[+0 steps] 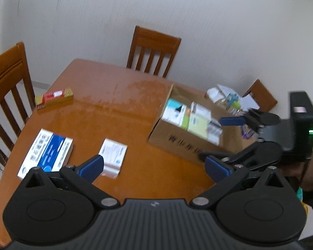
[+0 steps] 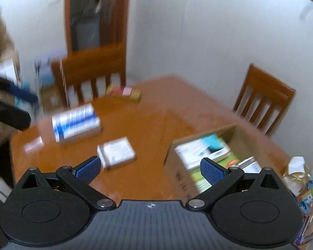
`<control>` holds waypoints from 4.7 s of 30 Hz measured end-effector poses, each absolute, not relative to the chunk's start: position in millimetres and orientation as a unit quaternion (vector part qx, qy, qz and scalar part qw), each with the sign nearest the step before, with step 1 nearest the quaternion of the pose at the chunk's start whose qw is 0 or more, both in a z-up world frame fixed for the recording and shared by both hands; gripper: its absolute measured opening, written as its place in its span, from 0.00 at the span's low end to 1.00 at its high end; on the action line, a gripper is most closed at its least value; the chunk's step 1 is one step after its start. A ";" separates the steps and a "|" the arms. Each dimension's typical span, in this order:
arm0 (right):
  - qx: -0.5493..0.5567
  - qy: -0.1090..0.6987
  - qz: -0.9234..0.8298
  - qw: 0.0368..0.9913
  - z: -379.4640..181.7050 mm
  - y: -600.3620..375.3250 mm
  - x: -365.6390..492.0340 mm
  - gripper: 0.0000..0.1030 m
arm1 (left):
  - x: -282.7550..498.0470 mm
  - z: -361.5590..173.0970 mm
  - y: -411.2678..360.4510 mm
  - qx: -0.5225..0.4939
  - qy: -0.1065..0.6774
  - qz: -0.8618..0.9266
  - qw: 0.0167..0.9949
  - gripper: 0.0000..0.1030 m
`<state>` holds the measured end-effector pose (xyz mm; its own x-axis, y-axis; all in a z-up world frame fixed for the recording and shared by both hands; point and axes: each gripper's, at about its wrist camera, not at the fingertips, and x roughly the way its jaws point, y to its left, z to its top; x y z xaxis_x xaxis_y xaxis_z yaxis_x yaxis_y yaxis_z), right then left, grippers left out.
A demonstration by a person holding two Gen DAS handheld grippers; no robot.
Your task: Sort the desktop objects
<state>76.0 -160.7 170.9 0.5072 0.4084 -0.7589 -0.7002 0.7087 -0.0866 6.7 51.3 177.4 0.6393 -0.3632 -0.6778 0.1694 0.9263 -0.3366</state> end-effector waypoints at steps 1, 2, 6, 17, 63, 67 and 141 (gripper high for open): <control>-0.216 0.383 0.334 0.834 160.3 -145.3 75.6 1.00 | 7.0 172.7 56.9 -0.127 0.400 -0.151 0.895 1.00; -0.237 0.389 0.343 0.821 150.0 -127.4 77.0 1.00 | 7.2 168.0 62.5 -0.132 0.401 -0.154 0.893 1.00; -0.299 0.408 0.394 0.767 109.0 -70.8 89.9 1.00 | 8.6 152.8 78.6 -0.138 0.409 -0.162 0.887 1.00; -0.350 0.454 0.385 0.723 72.8 31.3 120.8 1.00 | 5.4 132.5 131.9 -0.131 0.422 -0.143 0.886 1.00; 0.023 0.634 0.014 0.773 36.5 176.4 179.4 1.00 | -69.3 110.0 230.5 -0.197 0.427 -0.003 0.882 1.00; 0.040 0.654 0.011 0.756 27.6 173.5 185.5 1.00 | -68.8 110.1 231.9 -0.198 0.426 -0.005 0.883 1.00; -0.004 0.541 0.107 0.834 186.9 -185.3 119.1 0.99 | 46.1 113.8 73.8 -0.039 0.452 -0.304 0.838 1.00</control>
<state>119.1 -185.3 186.9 0.3923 0.1743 -0.9032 -0.1828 0.9771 0.1092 46.1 73.8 113.8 0.4072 -0.5441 -0.7336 0.4740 0.8125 -0.3395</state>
